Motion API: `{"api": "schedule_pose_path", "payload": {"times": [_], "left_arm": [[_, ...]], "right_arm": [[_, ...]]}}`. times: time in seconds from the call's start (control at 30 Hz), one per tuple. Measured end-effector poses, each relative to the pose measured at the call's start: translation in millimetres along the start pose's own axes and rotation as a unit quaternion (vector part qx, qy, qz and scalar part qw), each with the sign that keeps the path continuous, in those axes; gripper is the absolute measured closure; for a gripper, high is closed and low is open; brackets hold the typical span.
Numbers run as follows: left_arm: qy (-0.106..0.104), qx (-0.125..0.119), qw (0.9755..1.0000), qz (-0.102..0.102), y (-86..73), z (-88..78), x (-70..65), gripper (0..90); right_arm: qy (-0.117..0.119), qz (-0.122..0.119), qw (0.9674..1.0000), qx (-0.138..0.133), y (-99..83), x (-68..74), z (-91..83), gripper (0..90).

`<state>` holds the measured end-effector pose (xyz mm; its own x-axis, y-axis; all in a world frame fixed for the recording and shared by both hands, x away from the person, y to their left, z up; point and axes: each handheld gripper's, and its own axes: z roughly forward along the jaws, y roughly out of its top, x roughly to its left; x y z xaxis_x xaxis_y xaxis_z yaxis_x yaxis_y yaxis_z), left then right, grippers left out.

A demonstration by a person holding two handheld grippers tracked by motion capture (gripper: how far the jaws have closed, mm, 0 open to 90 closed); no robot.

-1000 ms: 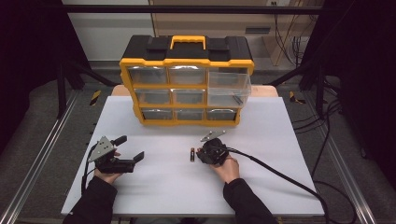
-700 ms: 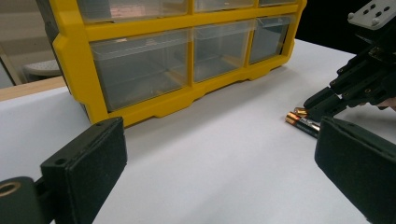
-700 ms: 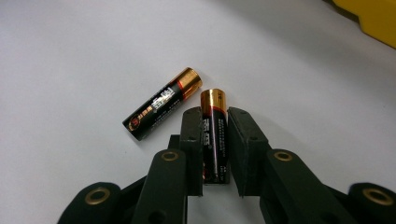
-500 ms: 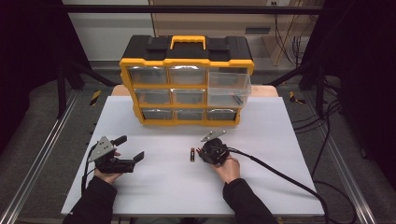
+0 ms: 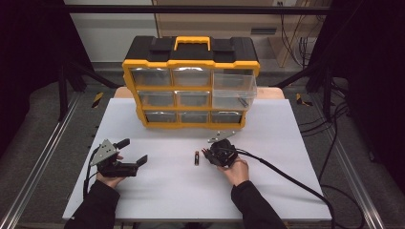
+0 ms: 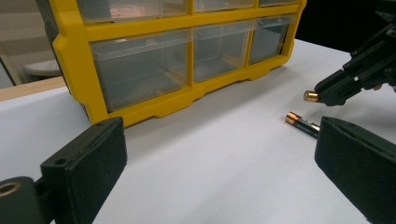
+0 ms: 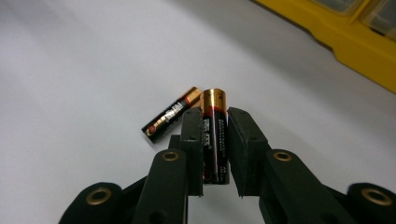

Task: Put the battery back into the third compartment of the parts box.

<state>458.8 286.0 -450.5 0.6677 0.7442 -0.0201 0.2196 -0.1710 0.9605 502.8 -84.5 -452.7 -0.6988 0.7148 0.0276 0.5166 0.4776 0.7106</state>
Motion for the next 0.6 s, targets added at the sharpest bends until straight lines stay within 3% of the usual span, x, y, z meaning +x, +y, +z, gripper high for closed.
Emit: {"api": "schedule_pose_path", "payload": {"times": [0.6], "left_arm": [[0.000, 0.002, 1.0000, 0.001, -0.2, 0.5, -0.6, 1.6]], "right_arm": [[0.010, -0.012, 0.9983, -0.056, 13.6, 3.7, -56.7, 77.0]]}}
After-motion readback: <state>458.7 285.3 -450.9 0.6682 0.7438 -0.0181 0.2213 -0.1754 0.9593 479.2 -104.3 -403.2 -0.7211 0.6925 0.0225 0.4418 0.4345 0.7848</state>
